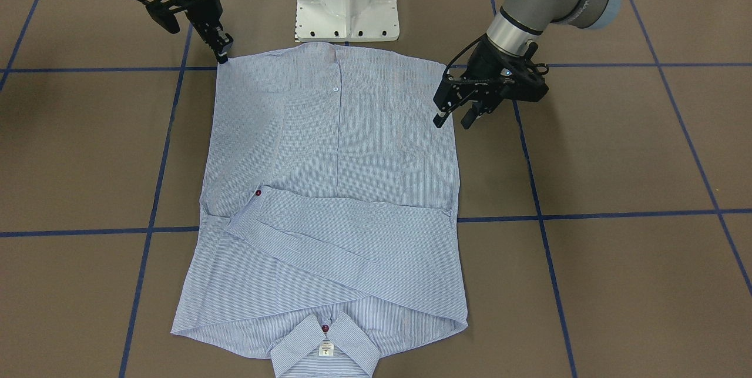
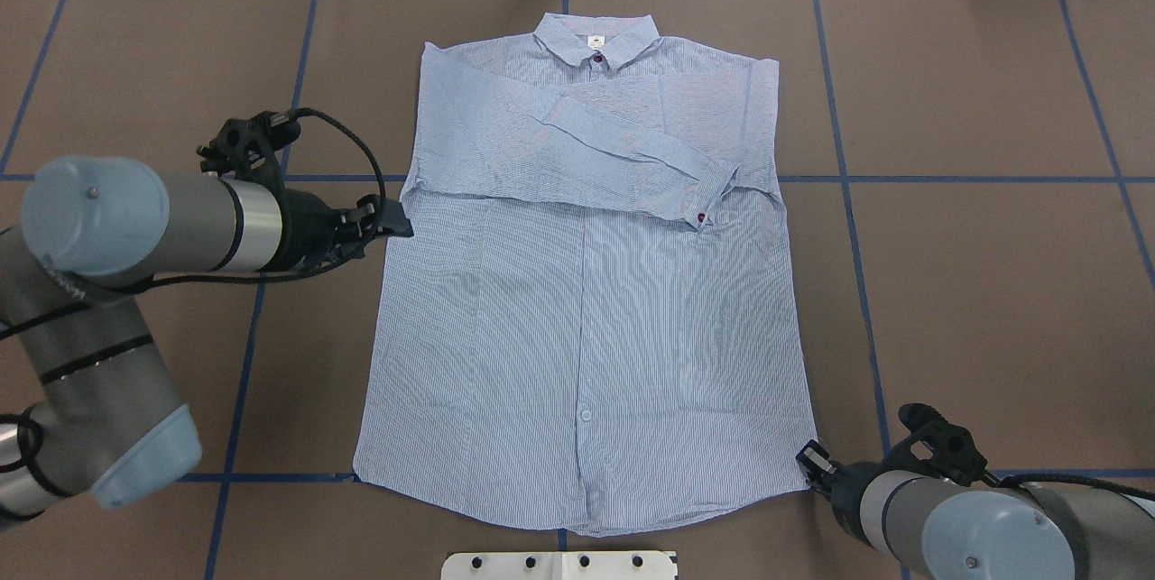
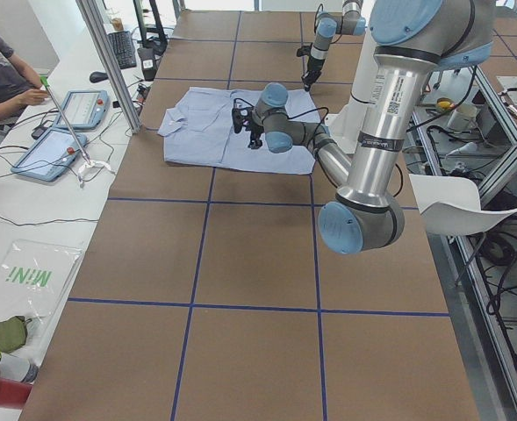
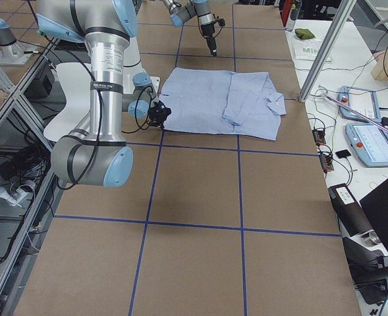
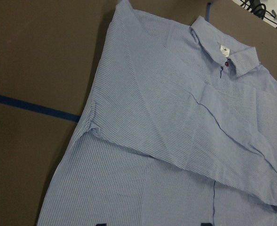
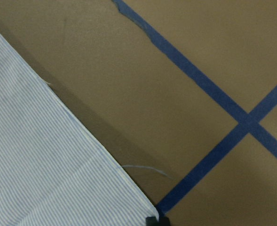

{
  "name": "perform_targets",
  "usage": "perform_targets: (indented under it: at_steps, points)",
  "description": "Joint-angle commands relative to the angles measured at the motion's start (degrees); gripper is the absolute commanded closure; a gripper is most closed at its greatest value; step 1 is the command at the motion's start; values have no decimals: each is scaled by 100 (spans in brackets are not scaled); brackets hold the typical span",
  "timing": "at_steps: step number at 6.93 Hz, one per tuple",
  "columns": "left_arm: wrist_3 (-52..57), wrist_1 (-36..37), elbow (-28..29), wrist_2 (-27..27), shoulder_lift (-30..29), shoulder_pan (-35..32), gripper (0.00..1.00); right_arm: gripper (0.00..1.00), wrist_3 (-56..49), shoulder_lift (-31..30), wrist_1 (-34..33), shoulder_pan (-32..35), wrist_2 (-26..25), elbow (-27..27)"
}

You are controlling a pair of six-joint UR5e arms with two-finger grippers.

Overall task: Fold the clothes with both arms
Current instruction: 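Lower both grippers onto the hem corners nearest the robot and grasp them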

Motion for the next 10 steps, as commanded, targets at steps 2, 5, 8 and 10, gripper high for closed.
perform_targets:
  at_steps: [2,5,8,10]
  points:
    - [-1307,365,-531,1082,619,1481,30,100,0,-12,0,-5,16,75]
    - [-1426,842,-585,1255,637,1838,31,100,-9,6,0,30,16,84]
    - [-1497,861,-340,1255,689,1979,33,100,-18,14,0,30,25,75]
    - [-1532,879,-312,1228,689,2040,36,100,-9,15,0,30,16,75]
